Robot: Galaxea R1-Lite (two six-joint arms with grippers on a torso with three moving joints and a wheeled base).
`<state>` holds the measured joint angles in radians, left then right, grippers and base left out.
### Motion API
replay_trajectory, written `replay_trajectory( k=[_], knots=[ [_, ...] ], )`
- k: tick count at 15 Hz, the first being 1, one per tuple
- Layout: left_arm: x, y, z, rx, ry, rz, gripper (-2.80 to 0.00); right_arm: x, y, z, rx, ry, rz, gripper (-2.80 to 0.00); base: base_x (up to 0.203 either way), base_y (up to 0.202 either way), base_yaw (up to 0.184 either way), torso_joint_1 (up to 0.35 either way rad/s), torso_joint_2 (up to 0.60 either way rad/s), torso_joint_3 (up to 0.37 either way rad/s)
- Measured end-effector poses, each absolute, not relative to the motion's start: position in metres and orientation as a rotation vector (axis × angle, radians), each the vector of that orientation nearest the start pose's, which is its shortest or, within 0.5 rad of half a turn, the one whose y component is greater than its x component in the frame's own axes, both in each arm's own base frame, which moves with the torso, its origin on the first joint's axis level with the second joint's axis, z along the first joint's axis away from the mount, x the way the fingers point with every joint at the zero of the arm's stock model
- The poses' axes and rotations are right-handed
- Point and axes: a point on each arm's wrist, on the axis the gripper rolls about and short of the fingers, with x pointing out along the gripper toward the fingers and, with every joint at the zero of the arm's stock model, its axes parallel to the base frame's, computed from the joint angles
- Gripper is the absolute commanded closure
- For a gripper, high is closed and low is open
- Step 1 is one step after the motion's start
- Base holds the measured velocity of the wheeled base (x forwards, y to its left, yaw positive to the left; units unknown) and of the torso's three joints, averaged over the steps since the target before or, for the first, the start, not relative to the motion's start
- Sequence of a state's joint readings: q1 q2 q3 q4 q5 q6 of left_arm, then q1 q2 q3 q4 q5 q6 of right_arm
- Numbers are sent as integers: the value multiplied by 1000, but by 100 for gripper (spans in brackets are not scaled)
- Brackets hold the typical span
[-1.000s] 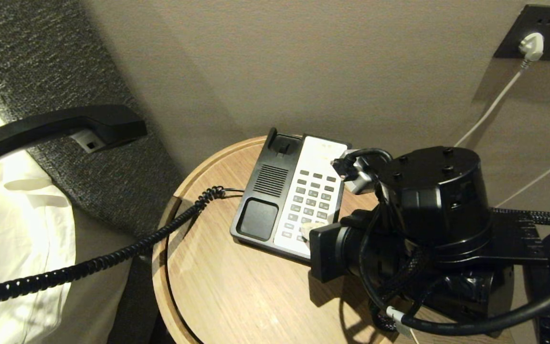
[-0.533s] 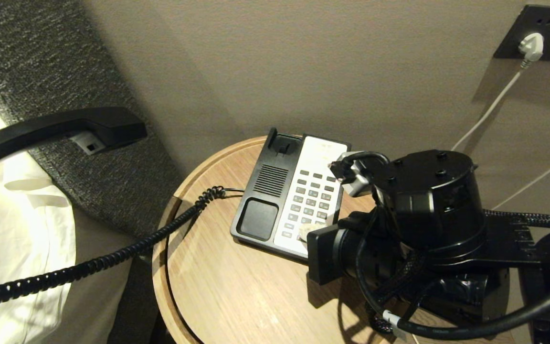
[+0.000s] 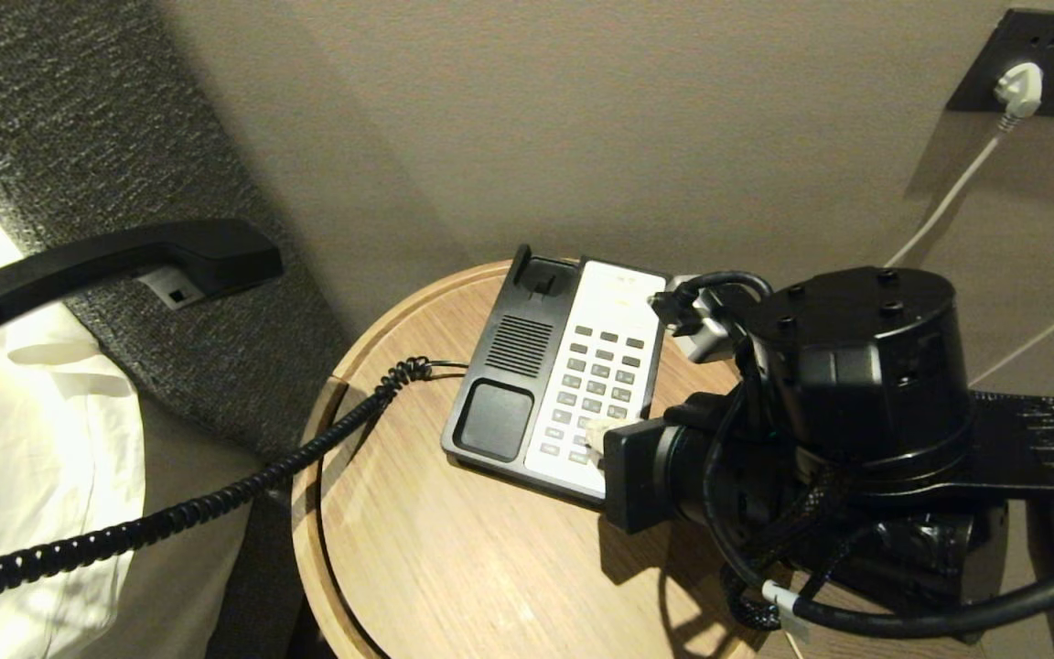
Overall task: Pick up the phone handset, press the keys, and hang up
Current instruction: Dial the number
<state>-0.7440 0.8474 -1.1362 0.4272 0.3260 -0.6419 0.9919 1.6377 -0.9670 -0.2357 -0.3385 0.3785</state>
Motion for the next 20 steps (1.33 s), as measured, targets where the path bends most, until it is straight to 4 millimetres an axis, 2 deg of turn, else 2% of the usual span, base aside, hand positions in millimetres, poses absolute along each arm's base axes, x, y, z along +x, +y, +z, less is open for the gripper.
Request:
replay_trajectory(
  k=[8,20],
  knots=[
    [40,-27,329,-555,257,-354,0,159,230,202,64,485,563,0,0,0,0,0,0,0],
    [39,-26,328,-556,255,-352,0,155,231,200,62,493,579,0,0,0,0,0,0,0]
  ],
)
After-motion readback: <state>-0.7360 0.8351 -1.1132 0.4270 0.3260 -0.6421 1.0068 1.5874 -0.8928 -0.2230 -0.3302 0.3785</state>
